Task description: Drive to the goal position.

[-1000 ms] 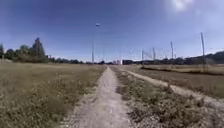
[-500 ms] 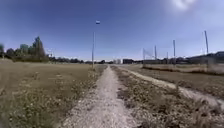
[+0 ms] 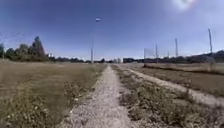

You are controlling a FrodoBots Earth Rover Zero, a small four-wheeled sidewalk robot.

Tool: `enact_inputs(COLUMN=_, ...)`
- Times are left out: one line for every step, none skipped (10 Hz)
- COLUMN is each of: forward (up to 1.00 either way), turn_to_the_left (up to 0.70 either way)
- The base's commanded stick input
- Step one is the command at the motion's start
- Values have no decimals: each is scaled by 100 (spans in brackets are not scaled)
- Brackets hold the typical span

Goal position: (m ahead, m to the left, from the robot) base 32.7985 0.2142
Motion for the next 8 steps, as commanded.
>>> enact_inputs(forward=70, turn_to_the_left=0)
enact_inputs(forward=70, turn_to_the_left=0)
enact_inputs(forward=70, turn_to_the_left=0)
enact_inputs(forward=70, turn_to_the_left=0)
enact_inputs(forward=70, turn_to_the_left=0)
enact_inputs(forward=70, turn_to_the_left=0)
enact_inputs(forward=70, turn_to_the_left=0)
enact_inputs(forward=70, turn_to_the_left=0)
